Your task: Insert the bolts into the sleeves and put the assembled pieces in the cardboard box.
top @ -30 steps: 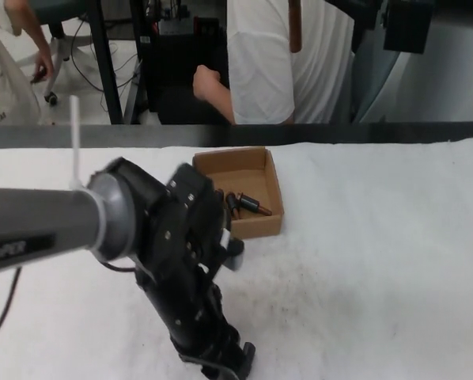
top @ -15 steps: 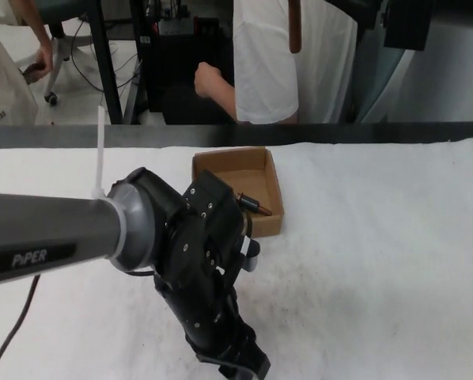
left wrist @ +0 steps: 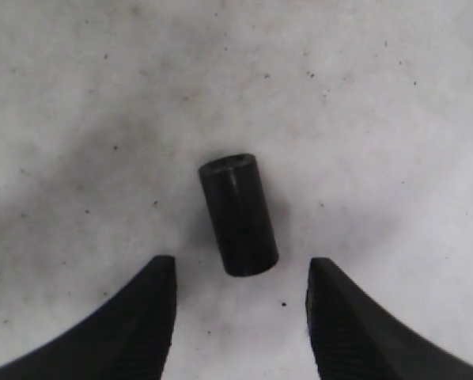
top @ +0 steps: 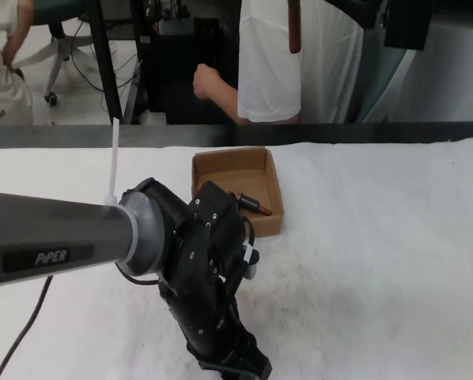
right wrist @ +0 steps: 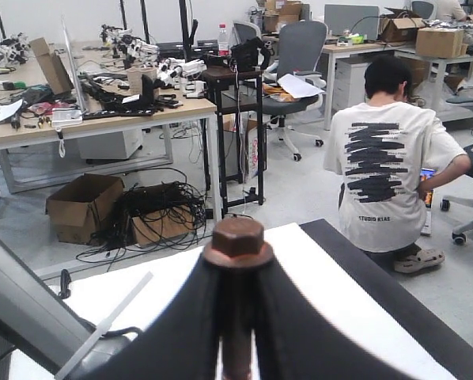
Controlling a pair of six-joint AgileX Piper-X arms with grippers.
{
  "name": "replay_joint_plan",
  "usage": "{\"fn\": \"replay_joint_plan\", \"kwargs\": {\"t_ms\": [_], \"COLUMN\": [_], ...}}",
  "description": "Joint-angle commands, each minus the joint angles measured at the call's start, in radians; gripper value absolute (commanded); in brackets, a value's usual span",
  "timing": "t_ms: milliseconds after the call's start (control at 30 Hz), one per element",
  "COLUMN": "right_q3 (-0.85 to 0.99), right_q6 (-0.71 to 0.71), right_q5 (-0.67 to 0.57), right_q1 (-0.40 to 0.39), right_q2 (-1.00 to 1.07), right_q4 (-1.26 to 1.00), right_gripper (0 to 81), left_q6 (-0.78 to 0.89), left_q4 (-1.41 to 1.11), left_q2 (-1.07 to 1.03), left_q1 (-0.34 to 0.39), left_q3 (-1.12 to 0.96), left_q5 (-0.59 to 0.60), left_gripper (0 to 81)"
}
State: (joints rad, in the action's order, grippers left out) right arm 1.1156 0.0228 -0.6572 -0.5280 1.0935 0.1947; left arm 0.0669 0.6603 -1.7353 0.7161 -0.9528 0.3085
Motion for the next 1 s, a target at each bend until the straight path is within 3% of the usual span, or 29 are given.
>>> {"fn": "replay_joint_plan", "kwargs": {"t_ms": [0, 467, 800, 967], "right_q3": [0.009, 0.012, 0.012, 0.011], "right_q6": [-0.001, -0.004, -0.004, -0.004], "right_q5": [-0.007, -0.007, -0.007, -0.007], "right_q1": [0.005, 0.005, 0.005, 0.005], "right_q2": [-0.012, -0.012, -0.012, -0.017], "right_q4": [-0.005, -0.027, -0.027, -0.027], "right_gripper": [0.9, 0.9, 0.9, 0.9], "left_q6": [0.008, 0.016, -0.046, -0.046], "left_q4": [-0.023, -0.018, 0.044, 0.041], "left_q2": [-0.003, -0.008, -0.008, -0.008], "left_q1": [0.004, 0.009, 0.053, 0.067], "left_q3": [-0.011, -0.023, -0.023, -0.023], "left_q5": [0.002, 0.021, -0.176, -0.201], "left_gripper": [47.4, 47.4, 47.4, 47.4]}}
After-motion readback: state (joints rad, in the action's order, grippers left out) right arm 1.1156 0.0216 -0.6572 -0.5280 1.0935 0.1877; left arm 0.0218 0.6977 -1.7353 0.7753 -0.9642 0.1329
